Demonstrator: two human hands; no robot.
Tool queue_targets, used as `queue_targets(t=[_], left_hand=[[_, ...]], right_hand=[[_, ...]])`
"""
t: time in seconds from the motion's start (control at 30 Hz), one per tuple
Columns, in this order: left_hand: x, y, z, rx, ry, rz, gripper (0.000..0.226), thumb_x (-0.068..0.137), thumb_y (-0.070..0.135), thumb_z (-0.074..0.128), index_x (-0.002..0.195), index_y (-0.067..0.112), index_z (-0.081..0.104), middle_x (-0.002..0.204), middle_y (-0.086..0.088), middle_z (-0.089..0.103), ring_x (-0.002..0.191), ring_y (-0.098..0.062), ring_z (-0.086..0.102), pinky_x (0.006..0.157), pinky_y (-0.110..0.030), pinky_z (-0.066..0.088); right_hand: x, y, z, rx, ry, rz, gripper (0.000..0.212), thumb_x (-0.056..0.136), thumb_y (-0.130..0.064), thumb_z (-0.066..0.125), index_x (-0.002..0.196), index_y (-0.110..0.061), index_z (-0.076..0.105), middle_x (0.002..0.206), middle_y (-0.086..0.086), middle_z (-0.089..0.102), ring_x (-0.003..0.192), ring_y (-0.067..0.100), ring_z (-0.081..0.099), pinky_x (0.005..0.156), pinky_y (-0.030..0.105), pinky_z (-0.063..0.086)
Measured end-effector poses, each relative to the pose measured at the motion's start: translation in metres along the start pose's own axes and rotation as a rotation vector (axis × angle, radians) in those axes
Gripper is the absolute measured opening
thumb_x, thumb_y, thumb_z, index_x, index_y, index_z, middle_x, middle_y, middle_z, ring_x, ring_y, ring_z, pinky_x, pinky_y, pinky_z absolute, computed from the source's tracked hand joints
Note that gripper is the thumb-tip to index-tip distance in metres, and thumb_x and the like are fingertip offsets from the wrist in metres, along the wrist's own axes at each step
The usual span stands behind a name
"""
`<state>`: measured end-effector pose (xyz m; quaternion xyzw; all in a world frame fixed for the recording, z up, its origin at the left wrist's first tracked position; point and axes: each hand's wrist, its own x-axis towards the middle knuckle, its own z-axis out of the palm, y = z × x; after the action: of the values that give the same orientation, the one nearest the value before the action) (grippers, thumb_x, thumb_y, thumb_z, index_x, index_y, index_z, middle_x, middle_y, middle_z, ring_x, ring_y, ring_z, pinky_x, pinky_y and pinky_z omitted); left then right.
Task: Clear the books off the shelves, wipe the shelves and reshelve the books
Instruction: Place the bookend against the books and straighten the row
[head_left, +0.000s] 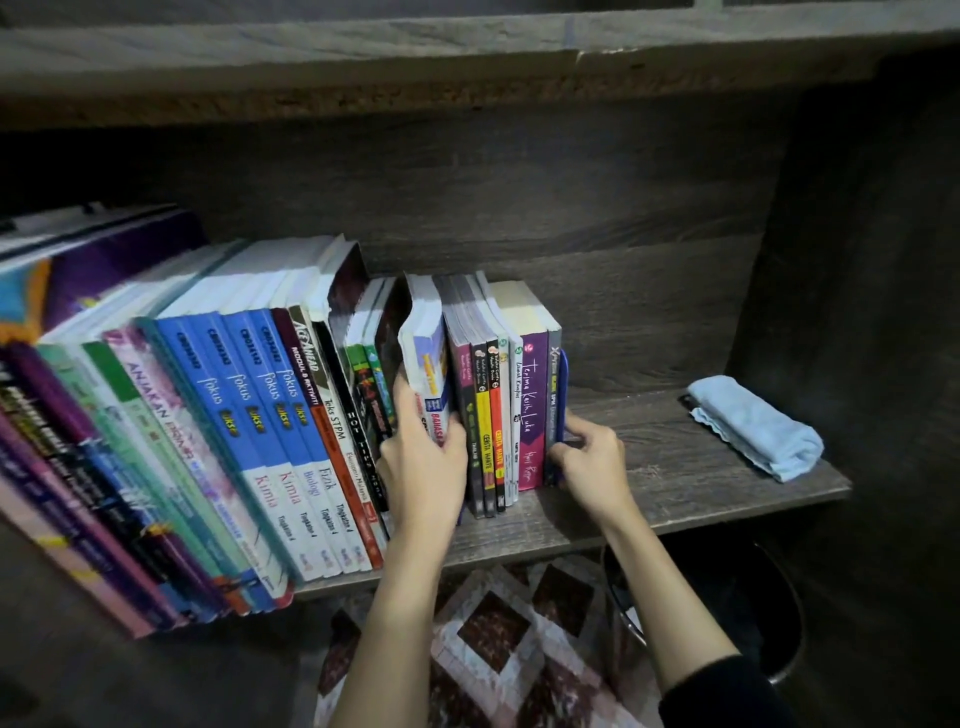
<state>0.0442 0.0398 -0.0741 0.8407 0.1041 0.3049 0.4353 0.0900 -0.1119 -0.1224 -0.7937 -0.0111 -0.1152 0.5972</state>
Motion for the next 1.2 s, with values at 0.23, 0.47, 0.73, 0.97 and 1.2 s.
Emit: queue_targets(t=[0.23,0.47,0.73,0.97,1.2], left_hand=[[-0.014,0.005,0.005,0.240,0.010,0.050,0.055,0.100,0.022,0.037,0.142,-0.003,0.012,0.087,-0.022,0.065,0.078,-0.040,0.063,0.063,-0.040,0.045],[-0.015,0.011,-0.004,0.245,-0.110,0.052,0.063,0.101,0.027,0.033,0.146,0.001,-0.003,0.087,-0.009,0.061,0.069,-0.028,0.058,0.065,-0.034,0.041],[-0.016,-0.004,-0.016,0.106,-0.006,0.185,0.058,0.095,0.037,0.042,0.143,0.006,0.035,0.103,-0.020,0.068,0.070,-0.026,0.064,0.056,-0.035,0.055],[-0.014,0.020,-0.025,0.412,0.247,0.338,0.089,0.069,0.014,0.081,0.142,0.003,0.031,0.135,-0.015,0.051,0.105,-0.029,0.053,0.066,-0.031,0.051],[0.013,0.060,-0.056,1.032,-0.049,0.453,0.100,0.085,0.039,0.064,0.149,0.007,-0.005,0.159,-0.005,0.002,0.144,-0.019,0.010,0.111,-0.039,0.016]], right_hand=[[-0.008,-0.003,-0.004,-0.121,-0.003,-0.052,0.051,0.085,0.001,0.059,0.130,-0.022,0.060,0.125,-0.002,0.064,0.088,0.004,0.060,0.084,0.019,0.045],[-0.011,-0.002,-0.003,-0.170,0.012,-0.023,0.048,0.088,-0.004,0.059,0.131,-0.025,0.059,0.121,-0.004,0.066,0.095,0.020,0.067,0.074,0.016,0.040],[-0.014,-0.004,-0.004,-0.178,0.003,0.004,0.049,0.089,-0.006,0.059,0.134,-0.023,0.056,0.122,0.005,0.066,0.111,0.026,0.060,0.088,0.022,0.042],[-0.018,-0.007,-0.004,-0.175,0.005,0.000,0.048,0.090,-0.006,0.059,0.134,-0.024,0.055,0.122,0.007,0.066,0.113,0.029,0.059,0.089,0.021,0.039],[-0.020,-0.010,-0.008,-0.169,0.016,-0.006,0.047,0.090,-0.004,0.060,0.133,-0.019,0.055,0.127,0.014,0.061,0.119,0.028,0.056,0.089,0.023,0.036]])
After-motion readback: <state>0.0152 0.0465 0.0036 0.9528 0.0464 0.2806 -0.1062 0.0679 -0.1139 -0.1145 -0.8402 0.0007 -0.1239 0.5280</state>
